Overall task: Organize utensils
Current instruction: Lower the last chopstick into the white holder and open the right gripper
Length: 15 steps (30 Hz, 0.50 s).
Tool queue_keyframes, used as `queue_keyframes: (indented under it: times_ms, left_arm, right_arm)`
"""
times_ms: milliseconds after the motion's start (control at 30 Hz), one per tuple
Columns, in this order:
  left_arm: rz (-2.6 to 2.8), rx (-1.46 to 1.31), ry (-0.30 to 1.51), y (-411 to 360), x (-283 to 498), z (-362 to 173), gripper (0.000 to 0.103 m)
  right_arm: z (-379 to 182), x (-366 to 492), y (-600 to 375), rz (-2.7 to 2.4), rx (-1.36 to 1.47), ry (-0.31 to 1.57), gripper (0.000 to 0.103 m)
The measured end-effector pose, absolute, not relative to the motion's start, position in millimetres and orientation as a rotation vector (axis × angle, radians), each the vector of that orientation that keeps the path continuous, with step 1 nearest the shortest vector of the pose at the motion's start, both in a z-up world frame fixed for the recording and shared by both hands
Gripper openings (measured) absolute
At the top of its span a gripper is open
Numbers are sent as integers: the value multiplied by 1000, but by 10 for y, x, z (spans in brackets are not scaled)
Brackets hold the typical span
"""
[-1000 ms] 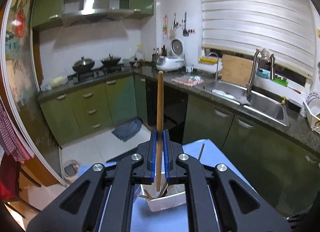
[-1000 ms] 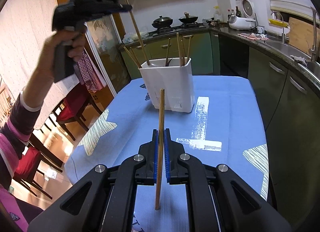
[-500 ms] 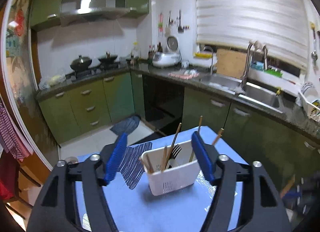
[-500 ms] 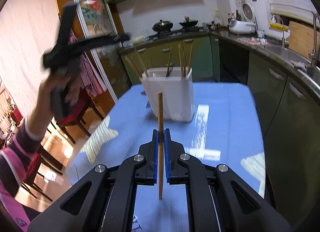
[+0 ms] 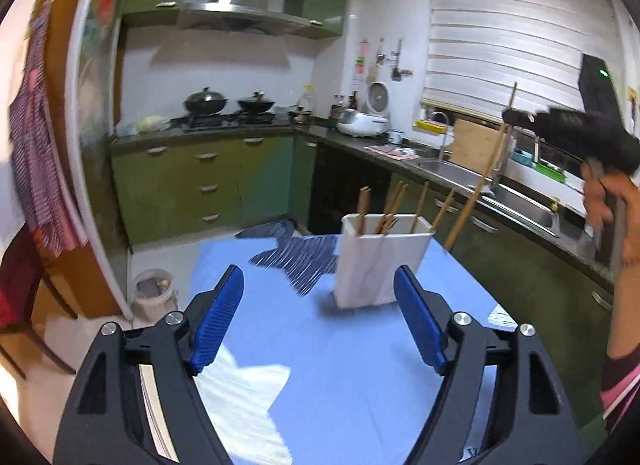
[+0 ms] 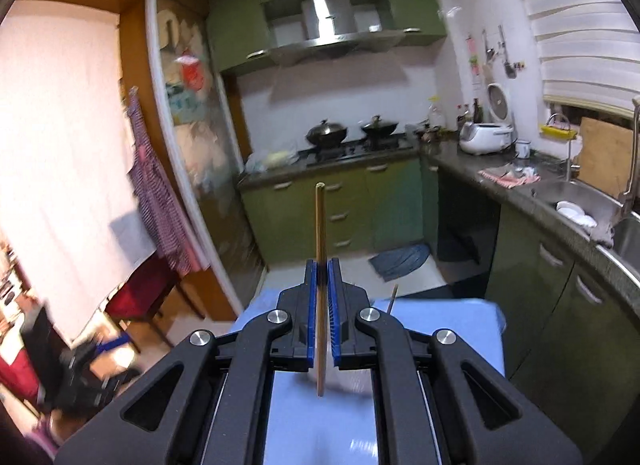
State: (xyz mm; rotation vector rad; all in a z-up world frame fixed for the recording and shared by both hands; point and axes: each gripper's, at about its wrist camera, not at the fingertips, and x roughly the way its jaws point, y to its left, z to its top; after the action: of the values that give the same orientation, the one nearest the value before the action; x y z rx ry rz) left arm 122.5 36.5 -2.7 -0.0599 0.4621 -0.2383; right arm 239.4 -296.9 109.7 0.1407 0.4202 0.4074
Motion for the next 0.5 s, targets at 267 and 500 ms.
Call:
queue_keyframes:
  times_ms: [267,500]
  left_arm:
    - [-187,-132,469,656,978,-251,96]
    - [-148,-115,445,657,771,-366,96]
  right_arm:
    - [1051,3165,-2819,299,113,441,7]
    - [620,3488,-2678,280,86,528,7]
